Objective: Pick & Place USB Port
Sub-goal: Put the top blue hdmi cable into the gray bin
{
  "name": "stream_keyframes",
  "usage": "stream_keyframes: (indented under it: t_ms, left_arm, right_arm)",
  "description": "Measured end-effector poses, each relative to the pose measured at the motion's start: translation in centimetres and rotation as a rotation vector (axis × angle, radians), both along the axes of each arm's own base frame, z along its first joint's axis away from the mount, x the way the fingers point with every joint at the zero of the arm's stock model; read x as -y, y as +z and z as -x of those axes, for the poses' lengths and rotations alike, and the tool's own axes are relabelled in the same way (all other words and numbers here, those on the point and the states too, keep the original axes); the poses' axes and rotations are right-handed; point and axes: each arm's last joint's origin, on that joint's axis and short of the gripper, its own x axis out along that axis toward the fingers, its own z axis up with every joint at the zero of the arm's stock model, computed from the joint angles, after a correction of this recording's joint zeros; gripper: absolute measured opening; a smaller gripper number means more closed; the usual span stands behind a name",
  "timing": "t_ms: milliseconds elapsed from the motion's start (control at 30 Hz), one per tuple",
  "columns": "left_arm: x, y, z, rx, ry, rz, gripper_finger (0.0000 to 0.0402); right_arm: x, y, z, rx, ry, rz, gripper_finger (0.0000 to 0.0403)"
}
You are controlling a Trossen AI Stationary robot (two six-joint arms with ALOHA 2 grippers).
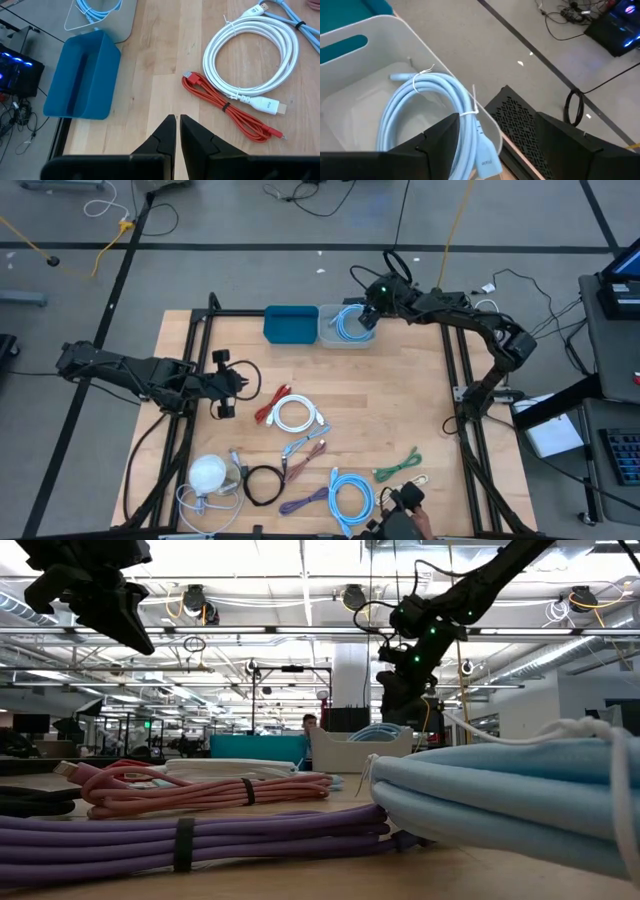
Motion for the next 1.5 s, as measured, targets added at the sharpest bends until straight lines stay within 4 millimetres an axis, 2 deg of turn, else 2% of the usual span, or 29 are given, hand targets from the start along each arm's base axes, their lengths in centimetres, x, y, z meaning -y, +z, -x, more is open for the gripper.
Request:
stream_keyframes:
  t_ms: [333, 467, 567, 767, 800, 1133, 1333, 1500]
  left_arm:
    - [0.0, 0.0, 0.0, 0.000, -0.001, 0.002, 0.0030]
    - [0.0, 0.0, 0.0, -0.001, -0.002, 0.002, 0.0030]
    - [0.0, 0.0, 0.0, 0.000, -0.002, 0.002, 0.0030]
    - [0.0, 0.0, 0.0, -0.001, -0.002, 0.002, 0.0030]
    - [0.0, 0.0, 0.0, 0.000, -0.002, 0.002, 0.0030]
    - [0.0, 0.0, 0.0, -0.001, -0.004, 0.005, 0.0030]
    - [0.0, 0.0, 0.0, -0.002, -0.004, 0.005, 0.0030]
    - [0.0, 0.0, 0.0, -0.001, -0.004, 0.006, 0.0030]
  right_arm:
    - [0.8, -3.8, -0.9, -0.085, 0.012, -0.069, 0.0247]
    - [0.8, -4.5, -1.2, -0.121, 0.028, -0.059, 0.0229]
    - [0.6, -4.4, -1.4, -0.147, 0.022, -0.025, 0.0191]
    - [0.1, -3.8, -2.2, -0.126, 0.035, 0.033, 0.0070]
    - [0.0, -3.8, -2.3, -0.128, 0.039, 0.035, 0.0059]
    - [-0.7, -3.6, -3.1, -0.085, 0.047, 0.033, 0.0049]
    - [-0.7, -3.7, -3.1, -0.009, 0.099, -0.052, 0.0048]
    - [-0.9, -3.9, -3.0, -0.027, 0.099, -0.069, 0.0046]
